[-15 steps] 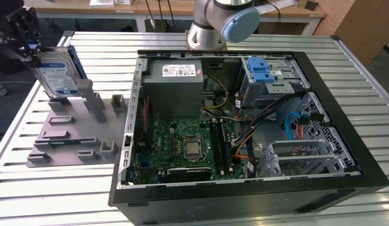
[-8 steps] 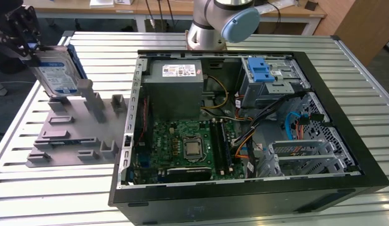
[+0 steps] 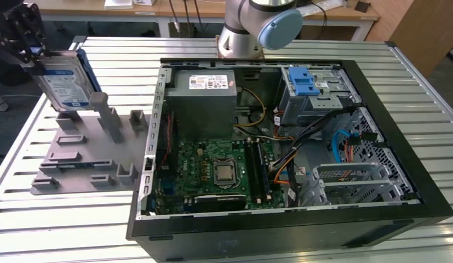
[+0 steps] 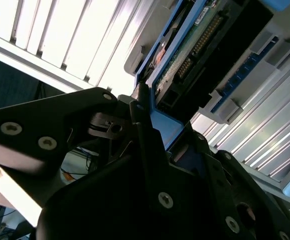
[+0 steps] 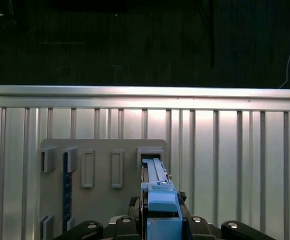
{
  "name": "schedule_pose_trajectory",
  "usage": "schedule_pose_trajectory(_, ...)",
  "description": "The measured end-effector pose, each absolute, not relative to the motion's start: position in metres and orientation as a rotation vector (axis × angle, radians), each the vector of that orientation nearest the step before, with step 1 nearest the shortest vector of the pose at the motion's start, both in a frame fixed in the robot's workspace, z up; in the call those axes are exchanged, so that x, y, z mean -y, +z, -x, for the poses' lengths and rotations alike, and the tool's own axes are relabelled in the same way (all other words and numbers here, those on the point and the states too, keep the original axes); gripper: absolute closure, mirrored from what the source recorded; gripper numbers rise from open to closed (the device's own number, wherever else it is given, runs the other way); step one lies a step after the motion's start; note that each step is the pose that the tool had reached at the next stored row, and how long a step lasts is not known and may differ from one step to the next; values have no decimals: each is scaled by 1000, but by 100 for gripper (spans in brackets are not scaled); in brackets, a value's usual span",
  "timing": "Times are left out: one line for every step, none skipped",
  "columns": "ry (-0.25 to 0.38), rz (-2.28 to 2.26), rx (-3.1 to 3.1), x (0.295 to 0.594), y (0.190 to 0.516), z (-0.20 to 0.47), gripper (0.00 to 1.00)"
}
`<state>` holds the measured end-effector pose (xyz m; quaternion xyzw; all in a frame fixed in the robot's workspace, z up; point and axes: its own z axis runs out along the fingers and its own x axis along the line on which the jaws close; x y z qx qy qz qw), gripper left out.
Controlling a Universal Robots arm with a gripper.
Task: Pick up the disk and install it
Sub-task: 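Pick up the disk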
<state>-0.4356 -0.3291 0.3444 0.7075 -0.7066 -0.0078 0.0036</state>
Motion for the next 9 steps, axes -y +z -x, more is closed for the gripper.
schedule_pose_trajectory(-25, -2218, 2215, 329, 346, 436, 64)
schedule_pose_trajectory(-25, -2218, 2215, 329, 347, 436, 64)
schedule_pose_trajectory(-25, -2218, 2215, 329, 348, 436, 64)
schedule_pose_trajectory(-25, -2218, 2215, 329, 349, 436, 64)
schedule_pose_trajectory(-25, -2218, 2215, 329, 350, 436, 64)
schedule_pose_trajectory(-25, -2218, 2215, 329, 351, 436, 64)
schedule_pose_trajectory(-25, -2218, 2215, 329, 352, 436, 64)
schedule_pose_trajectory(-25, -2218, 2215, 329, 353, 436, 64)
schedule_pose_trajectory(-25, -2218, 2215, 329, 354, 436, 64)
